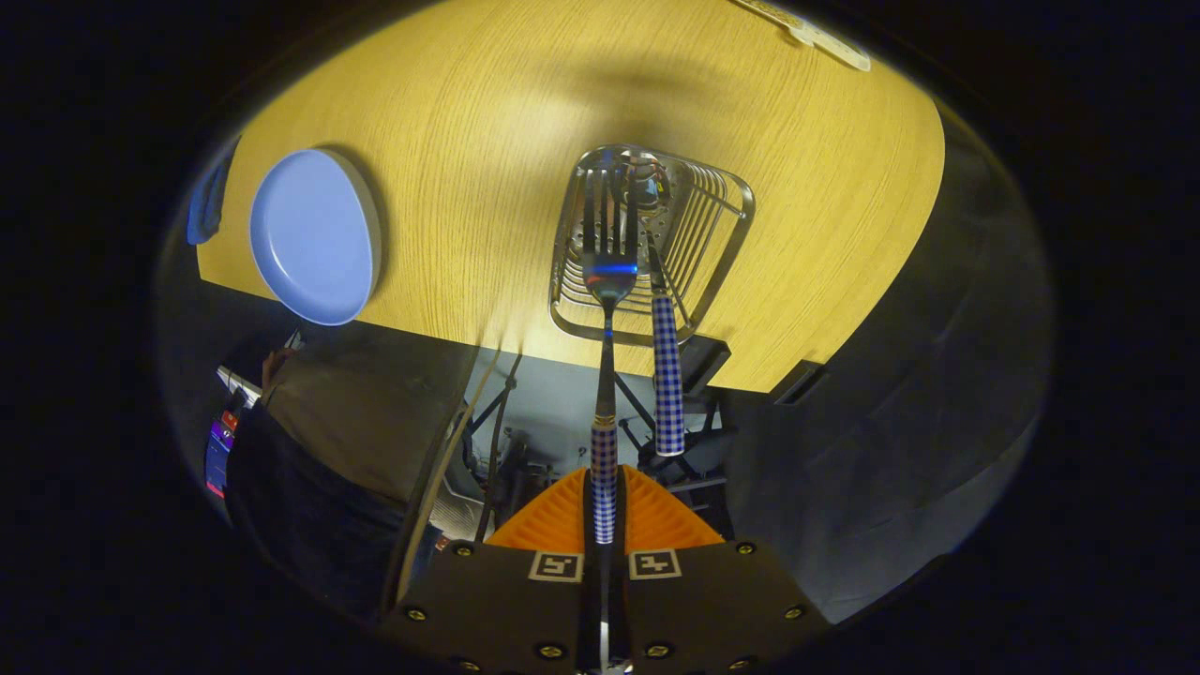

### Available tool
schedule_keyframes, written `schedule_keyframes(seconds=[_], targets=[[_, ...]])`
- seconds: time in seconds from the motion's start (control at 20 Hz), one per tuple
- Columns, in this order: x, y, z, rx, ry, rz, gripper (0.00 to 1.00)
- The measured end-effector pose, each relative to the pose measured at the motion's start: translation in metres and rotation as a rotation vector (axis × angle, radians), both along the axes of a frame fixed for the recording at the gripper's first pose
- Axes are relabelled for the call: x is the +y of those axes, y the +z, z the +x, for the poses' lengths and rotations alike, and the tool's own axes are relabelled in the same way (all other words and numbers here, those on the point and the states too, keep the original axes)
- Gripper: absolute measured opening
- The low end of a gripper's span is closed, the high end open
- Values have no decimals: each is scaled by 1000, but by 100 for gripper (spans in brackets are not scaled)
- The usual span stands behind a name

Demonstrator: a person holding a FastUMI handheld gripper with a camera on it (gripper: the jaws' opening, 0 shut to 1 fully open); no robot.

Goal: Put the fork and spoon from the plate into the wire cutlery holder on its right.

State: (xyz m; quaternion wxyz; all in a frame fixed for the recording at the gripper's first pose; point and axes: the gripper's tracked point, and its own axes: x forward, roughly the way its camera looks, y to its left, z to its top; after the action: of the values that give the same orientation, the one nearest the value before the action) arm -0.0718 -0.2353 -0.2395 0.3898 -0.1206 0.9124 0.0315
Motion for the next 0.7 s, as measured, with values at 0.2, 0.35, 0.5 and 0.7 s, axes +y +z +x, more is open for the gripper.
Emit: schedule_keyframes(seconds=[0.2, 0.35, 0.5, 0.7], targets=[[-9, -2, 7, 66, 21, -36, 4], [-5, -6, 24, 93, 38, -35, 3], [-6, -1, 47, 145, 99, -70, 4], [10, -1, 61, 199, 147, -91, 4]])
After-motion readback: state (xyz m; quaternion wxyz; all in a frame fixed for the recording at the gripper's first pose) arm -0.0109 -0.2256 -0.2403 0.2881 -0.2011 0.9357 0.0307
